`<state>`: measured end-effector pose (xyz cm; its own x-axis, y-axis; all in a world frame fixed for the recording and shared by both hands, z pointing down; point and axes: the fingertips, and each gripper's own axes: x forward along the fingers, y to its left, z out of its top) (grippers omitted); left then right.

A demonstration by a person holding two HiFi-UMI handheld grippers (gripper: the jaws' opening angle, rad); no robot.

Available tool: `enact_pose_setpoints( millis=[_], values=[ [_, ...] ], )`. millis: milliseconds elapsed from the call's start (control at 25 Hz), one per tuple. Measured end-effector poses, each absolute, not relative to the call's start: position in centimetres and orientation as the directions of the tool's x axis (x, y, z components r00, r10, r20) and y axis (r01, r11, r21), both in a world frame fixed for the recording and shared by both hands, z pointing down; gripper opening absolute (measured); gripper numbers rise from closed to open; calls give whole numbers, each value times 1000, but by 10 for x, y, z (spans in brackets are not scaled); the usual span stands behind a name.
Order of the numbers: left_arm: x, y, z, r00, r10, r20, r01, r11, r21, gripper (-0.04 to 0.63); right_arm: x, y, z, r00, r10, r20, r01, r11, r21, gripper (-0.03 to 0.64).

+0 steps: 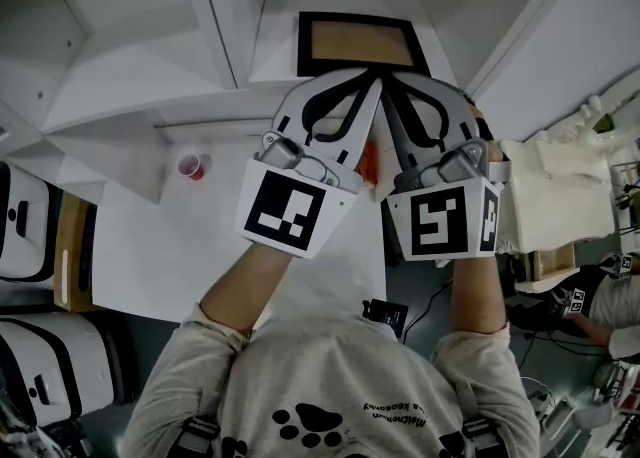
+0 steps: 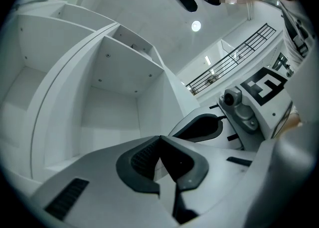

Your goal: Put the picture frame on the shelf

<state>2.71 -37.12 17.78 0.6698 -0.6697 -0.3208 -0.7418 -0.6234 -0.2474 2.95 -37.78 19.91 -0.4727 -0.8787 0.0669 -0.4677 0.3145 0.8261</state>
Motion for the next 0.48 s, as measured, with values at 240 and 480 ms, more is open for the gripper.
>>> enact_pose_setpoints(
  millis=[240, 480],
  values=[
    [22, -371, 178, 659, -679, -322, -751, -615, -240, 20, 32, -383, 193, -483, -875, 25, -628, 366, 687, 38],
    [18, -357, 181, 644, -693, -324, -764, -605, -224, 20, 37, -370, 195, -454, -889, -54, -777, 366, 512, 38]
  ],
)
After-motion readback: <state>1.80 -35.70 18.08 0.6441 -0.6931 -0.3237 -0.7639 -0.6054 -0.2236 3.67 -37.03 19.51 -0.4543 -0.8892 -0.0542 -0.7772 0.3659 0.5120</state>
